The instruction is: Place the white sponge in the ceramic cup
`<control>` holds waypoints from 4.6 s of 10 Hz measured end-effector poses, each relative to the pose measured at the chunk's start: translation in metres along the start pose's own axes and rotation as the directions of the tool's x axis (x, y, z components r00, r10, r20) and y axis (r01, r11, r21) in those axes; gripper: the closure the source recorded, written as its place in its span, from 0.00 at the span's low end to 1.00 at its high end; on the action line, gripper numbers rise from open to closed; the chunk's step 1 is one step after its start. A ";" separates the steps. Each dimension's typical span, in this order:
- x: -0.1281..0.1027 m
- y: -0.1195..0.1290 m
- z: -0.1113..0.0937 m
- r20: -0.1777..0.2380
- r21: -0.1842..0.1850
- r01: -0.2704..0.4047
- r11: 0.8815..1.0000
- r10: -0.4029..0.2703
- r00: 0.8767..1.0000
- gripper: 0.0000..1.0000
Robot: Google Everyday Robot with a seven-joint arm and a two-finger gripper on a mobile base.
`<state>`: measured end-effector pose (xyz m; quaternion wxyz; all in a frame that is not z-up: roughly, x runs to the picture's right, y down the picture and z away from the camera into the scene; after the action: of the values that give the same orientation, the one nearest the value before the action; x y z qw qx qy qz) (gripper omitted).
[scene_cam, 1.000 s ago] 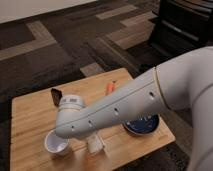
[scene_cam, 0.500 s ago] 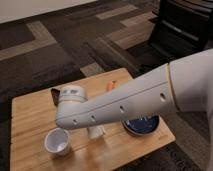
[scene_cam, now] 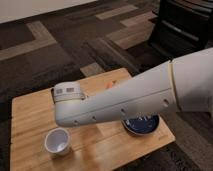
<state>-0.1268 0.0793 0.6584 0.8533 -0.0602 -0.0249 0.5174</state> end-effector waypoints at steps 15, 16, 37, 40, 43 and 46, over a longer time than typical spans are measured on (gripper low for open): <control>-0.072 0.089 0.013 0.308 -0.285 0.311 0.907 -0.220 0.926 1.00; -0.078 0.092 0.012 0.335 -0.292 0.346 0.892 -0.243 0.910 1.00; -0.025 0.152 -0.031 0.566 -0.597 0.625 0.503 -0.287 0.773 1.00; -0.029 0.163 -0.035 0.586 -0.585 0.659 0.472 -0.316 0.746 1.00; -0.029 0.163 -0.035 0.586 -0.585 0.660 0.472 -0.317 0.746 1.00; -0.029 0.163 -0.035 0.586 -0.585 0.660 0.472 -0.317 0.746 1.00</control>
<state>-0.2802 0.1252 0.6033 0.8324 -0.2980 -0.4301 0.1826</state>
